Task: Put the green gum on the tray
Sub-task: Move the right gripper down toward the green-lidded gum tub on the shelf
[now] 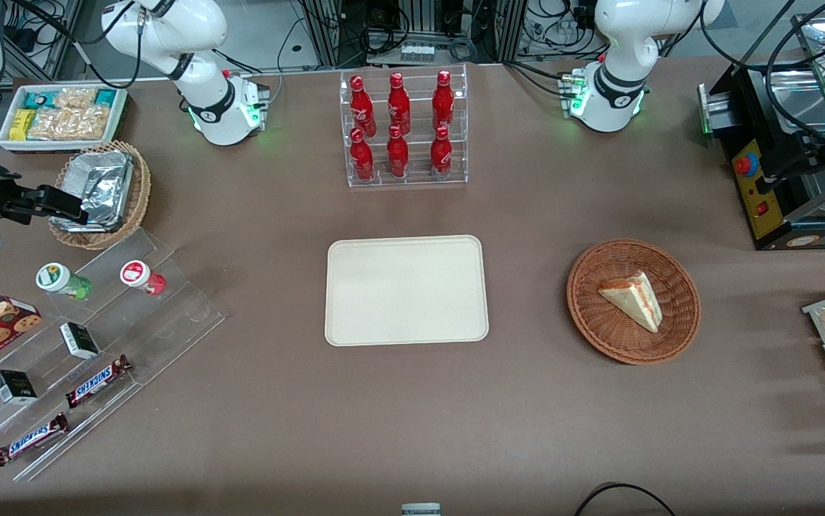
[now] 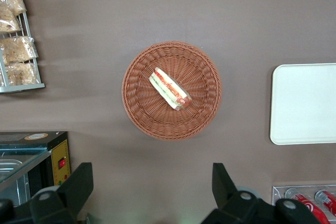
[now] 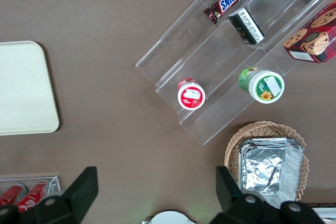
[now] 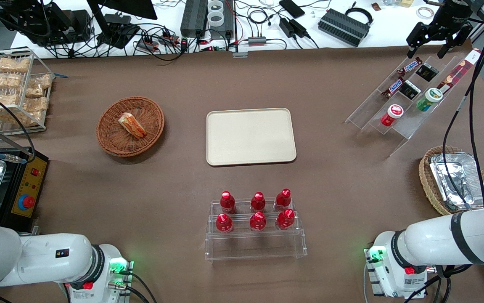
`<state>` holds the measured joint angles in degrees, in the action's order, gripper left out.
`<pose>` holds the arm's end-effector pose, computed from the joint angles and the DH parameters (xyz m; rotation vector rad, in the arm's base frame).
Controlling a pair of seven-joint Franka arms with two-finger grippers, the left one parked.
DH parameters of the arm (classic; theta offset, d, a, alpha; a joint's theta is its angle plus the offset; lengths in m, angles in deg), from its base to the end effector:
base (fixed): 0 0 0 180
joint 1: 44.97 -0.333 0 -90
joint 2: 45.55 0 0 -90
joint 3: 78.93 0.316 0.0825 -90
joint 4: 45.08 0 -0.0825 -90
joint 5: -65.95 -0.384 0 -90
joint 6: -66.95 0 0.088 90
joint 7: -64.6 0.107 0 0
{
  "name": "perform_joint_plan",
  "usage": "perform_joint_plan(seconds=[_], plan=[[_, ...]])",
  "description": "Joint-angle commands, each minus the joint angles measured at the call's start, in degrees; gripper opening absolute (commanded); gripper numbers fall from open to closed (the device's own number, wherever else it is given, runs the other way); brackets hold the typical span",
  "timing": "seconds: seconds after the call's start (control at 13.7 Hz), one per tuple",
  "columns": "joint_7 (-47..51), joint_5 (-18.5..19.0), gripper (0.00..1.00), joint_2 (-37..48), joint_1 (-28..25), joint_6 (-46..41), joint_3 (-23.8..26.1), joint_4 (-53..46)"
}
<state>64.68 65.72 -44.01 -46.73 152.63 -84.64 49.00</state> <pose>0.5346 -0.0372 0.5997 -3.1234 0.1095 0.1871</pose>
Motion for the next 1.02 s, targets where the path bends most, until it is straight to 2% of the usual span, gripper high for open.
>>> perform_joint_plan(seconds=[0.0,0.37,0.59,0.95], plan=[[-0.16,1.20,1.00,-0.14,-0.17,-0.25,-0.18,-0.92],[-1.30,0.94,1.00,-0.23,-0.35,-0.95,-0.01,0.57],[-13.31,0.93,1.00,0.47,0.52,0.18,-0.36,4.68],[-37.38,1.37,1.00,3.81,5.71,15.09,-0.71,16.72]])
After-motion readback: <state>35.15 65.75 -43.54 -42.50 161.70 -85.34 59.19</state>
